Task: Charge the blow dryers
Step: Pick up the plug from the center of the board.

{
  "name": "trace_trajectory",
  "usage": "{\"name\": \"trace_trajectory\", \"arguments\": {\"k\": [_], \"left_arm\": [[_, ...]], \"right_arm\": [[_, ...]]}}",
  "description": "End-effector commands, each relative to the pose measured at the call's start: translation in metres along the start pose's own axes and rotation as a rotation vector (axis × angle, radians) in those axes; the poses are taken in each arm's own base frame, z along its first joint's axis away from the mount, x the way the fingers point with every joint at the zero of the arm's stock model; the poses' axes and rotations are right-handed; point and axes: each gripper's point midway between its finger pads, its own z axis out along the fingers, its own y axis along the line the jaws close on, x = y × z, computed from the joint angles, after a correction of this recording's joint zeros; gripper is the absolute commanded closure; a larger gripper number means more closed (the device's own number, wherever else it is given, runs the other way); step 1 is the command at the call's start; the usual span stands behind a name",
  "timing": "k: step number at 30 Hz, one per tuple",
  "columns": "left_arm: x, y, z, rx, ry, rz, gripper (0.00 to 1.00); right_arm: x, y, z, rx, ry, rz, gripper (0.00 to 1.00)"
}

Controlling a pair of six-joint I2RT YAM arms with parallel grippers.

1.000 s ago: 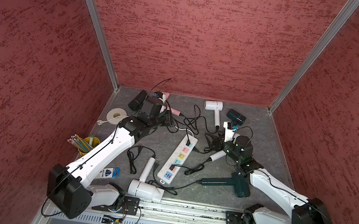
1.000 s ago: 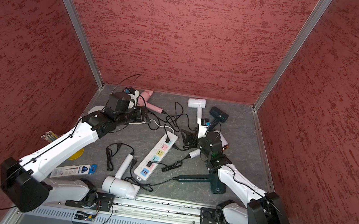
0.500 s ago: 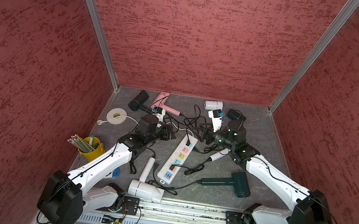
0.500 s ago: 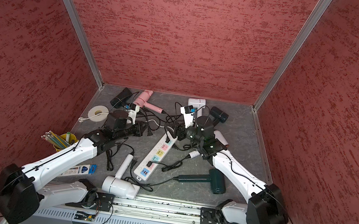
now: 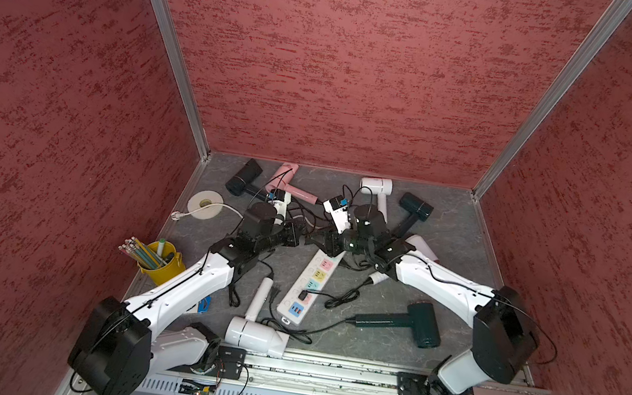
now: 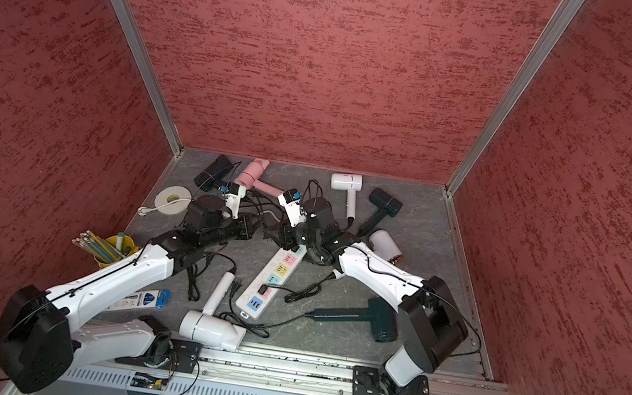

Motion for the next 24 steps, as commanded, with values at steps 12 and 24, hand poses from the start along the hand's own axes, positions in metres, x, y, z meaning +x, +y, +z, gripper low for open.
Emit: {"name": "trace_trajectory", "arguments": {"k": [12, 24], "left_arm": [[-0.005, -0.014, -0.003, 0.073, -0.015, 0.006, 1.00], [0.000, -0.016, 0.001, 0.093, 0.008, 0.004, 0.62]], "right_arm": [[0.001, 0.011, 0.016, -0.072, 0.057, -0.012, 0.68], [-0.003, 0.007, 0.017, -0.050, 0.035, 0.004, 1.00]]}}
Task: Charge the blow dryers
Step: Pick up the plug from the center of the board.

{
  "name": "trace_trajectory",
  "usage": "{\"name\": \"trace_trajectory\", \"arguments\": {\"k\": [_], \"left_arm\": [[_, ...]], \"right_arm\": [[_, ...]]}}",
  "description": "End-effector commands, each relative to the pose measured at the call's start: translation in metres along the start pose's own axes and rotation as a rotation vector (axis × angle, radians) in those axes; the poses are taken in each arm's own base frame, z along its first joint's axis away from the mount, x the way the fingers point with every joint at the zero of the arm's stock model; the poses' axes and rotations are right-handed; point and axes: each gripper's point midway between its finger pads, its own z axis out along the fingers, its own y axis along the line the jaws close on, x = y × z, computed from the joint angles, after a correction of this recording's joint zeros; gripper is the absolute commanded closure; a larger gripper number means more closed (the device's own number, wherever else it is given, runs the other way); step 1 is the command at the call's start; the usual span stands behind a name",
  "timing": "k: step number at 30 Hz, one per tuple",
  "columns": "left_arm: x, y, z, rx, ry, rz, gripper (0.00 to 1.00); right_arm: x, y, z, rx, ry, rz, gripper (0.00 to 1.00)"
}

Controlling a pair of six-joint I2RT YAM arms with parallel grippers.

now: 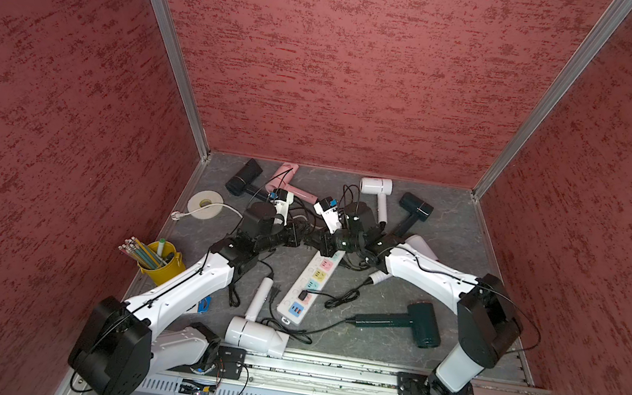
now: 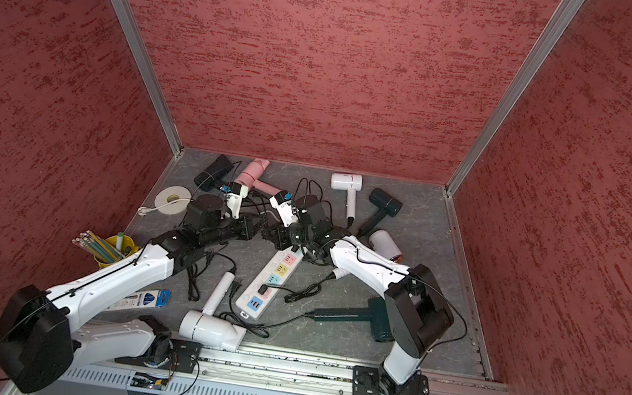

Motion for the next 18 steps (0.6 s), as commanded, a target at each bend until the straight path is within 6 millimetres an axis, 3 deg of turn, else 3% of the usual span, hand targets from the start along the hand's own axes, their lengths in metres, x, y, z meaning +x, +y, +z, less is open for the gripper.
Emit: {"name": "trace_trajectory", "arguments": {"k": [1, 8, 14, 18], "left_arm": [[-0.001, -0.003, 0.001, 0.027, -0.009, 0.008, 0.51], [-0.001, -0.002, -0.003, 0.037, -0.039, 0.006, 0.01], [0.000, 0.002, 0.002, 0.140, -0.040, -0.068, 0.00], [0.004, -0.008, 0.006, 0.251, -0.022, -0.084, 0.00]], "right_arm": [[-0.017, 0.006, -0.006, 0.006, -0.051, -0.011, 1.00], [-0.030, 0.000, -0.023, 0.014, -0.128, 0.057, 1.00], [-0.046, 0.006, -0.046, -0.082, -0.226, 0.094, 1.00], [-0.053, 0.014, -0.059, -0.163, -0.274, 0.110, 1.00]]}}
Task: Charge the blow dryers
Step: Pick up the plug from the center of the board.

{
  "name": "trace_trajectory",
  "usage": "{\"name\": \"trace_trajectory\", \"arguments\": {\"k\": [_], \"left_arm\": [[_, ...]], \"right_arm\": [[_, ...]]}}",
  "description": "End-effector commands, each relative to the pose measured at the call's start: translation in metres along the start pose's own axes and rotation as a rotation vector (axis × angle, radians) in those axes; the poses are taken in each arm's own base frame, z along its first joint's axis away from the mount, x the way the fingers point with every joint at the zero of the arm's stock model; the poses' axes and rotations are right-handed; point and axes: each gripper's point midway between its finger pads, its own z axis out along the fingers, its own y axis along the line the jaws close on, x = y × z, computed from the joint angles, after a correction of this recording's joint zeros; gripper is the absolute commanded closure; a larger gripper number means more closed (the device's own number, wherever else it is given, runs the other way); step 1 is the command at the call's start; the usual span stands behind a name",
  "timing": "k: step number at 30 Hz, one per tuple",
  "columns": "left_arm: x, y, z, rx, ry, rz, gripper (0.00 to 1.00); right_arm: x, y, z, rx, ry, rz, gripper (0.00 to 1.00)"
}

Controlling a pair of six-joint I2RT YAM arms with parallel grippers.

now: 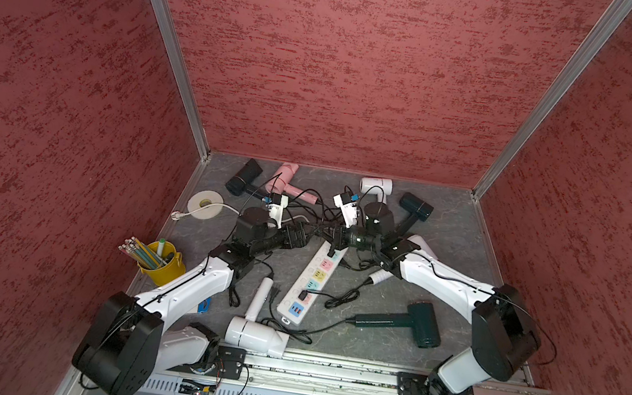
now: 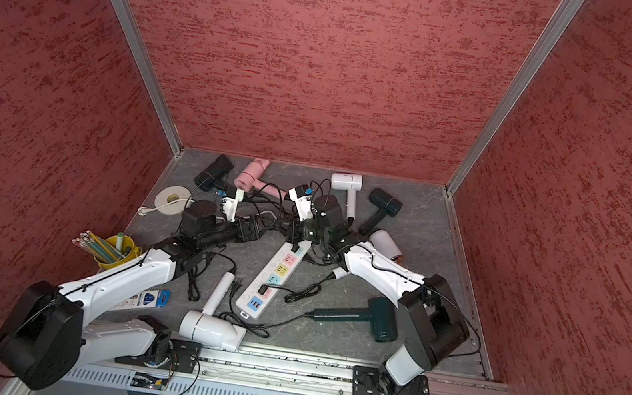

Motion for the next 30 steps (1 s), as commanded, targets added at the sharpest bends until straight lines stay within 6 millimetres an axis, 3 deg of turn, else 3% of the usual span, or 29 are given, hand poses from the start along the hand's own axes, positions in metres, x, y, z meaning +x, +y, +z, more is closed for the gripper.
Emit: {"name": "trace_trajectory", "arguments": {"k": [1, 9, 19, 23, 27, 30], "left_arm": [[-0.004, -0.028, 0.003, 0.169, -0.003, 0.007, 0.00], [0.004, -0.051, 0.011, 0.356, 0.058, -0.010, 0.19], [0.011, -0.072, 0.011, 0.463, 0.107, 0.017, 0.45], [0.015, -0.079, 0.011, 0.496, 0.130, 0.025, 0.44], [0.017, -0.086, 0.011, 0.530, 0.151, 0.030, 0.27], [0.017, -0.088, 0.010, 0.542, 0.152, 0.035, 0.35]], "right_arm": [[-0.025, 0.029, -0.015, -0.140, -0.093, -0.012, 1.00], [-0.033, 0.045, -0.033, -0.255, -0.137, -0.006, 1.00], [-0.039, 0.056, -0.048, -0.341, -0.166, -0.029, 1.00], [-0.043, 0.056, -0.055, -0.370, -0.185, -0.024, 1.00], [-0.044, 0.057, -0.056, -0.390, -0.181, -0.024, 1.00], [-0.042, 0.058, -0.057, -0.407, -0.175, -0.021, 1.00]]}}
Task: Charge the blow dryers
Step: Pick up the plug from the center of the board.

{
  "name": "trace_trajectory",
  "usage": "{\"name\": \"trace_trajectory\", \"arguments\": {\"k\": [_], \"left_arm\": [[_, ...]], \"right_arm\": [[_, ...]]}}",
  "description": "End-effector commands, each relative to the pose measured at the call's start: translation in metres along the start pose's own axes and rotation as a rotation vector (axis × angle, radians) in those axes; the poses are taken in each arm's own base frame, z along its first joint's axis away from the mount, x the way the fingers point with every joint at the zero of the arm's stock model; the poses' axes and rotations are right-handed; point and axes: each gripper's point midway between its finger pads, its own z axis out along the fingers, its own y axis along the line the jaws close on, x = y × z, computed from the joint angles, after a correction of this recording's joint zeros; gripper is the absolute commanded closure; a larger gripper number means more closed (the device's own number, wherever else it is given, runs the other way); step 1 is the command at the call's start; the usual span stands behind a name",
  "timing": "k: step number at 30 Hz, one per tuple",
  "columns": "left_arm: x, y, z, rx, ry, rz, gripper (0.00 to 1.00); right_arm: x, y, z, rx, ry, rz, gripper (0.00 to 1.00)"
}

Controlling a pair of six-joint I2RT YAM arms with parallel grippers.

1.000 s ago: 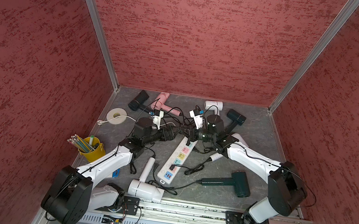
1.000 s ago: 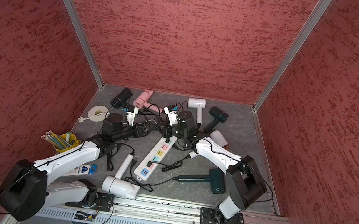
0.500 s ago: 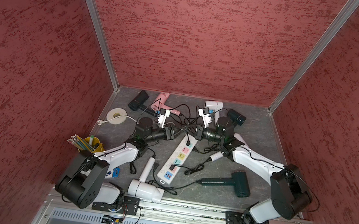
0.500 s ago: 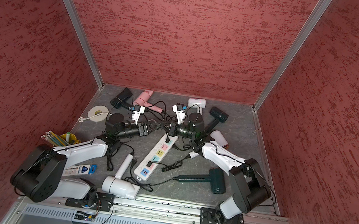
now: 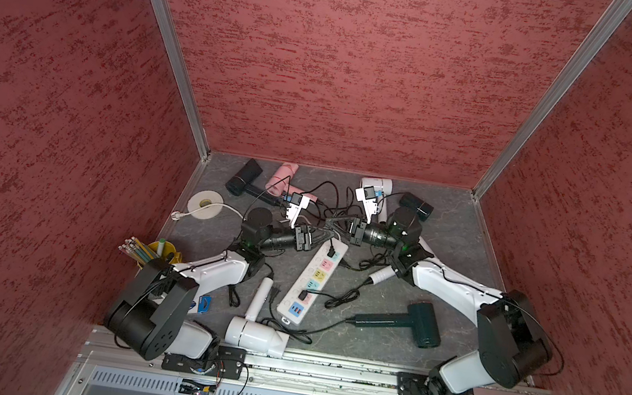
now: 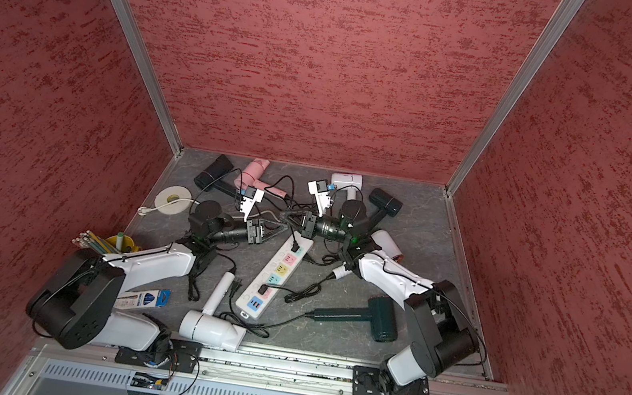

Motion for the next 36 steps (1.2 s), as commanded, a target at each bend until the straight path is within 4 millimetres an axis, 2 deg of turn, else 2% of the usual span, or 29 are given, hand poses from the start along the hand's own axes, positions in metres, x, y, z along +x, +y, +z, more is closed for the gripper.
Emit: {"name": "trace_trajectory", "arguments": {"k": [1, 3, 7, 9, 12, 15, 18, 23, 28, 34, 36], "left_arm": [[-0.003, -0.011, 0.003, 0.048, 0.011, 0.034, 0.40], [-0.003, -0.011, 0.003, 0.050, 0.011, 0.034, 0.51], [-0.003, -0.011, 0.003, 0.050, 0.013, 0.031, 0.60], [-0.003, -0.012, 0.003, 0.053, 0.014, 0.033, 0.62], [-0.004, -0.013, 0.002, 0.053, 0.014, 0.034, 0.62], [-0.004, -0.015, 0.002, 0.057, 0.015, 0.038, 0.50], [-0.004, -0.016, 0.001, 0.059, 0.016, 0.040, 0.47], [-0.006, -0.017, -0.001, 0.059, 0.010, 0.042, 0.62], [-0.007, -0.020, -0.002, 0.061, 0.005, 0.044, 0.68], [-0.007, -0.019, -0.002, 0.055, 0.003, 0.049, 0.84], [-0.007, -0.018, -0.002, 0.051, 0.005, 0.051, 0.88]], "right_arm": [[-0.011, 0.024, -0.004, -0.085, -0.020, -0.055, 1.00], [-0.010, 0.025, -0.004, -0.091, -0.015, -0.053, 1.00], [-0.007, 0.024, -0.005, -0.097, -0.006, -0.049, 1.00], [-0.006, 0.024, -0.004, -0.100, 0.000, -0.047, 1.00], [-0.002, 0.020, -0.004, -0.099, 0.010, -0.038, 1.00], [0.001, 0.018, -0.003, -0.097, 0.017, -0.032, 1.00], [0.004, 0.015, -0.003, -0.091, 0.023, -0.027, 1.00], [0.009, 0.012, -0.002, -0.083, 0.038, -0.023, 1.00], [0.014, 0.006, -0.003, -0.070, 0.052, -0.013, 1.00], [0.018, 0.003, -0.002, -0.057, 0.064, -0.002, 1.00], [0.017, 0.003, -0.002, -0.052, 0.064, -0.003, 0.95]]}}
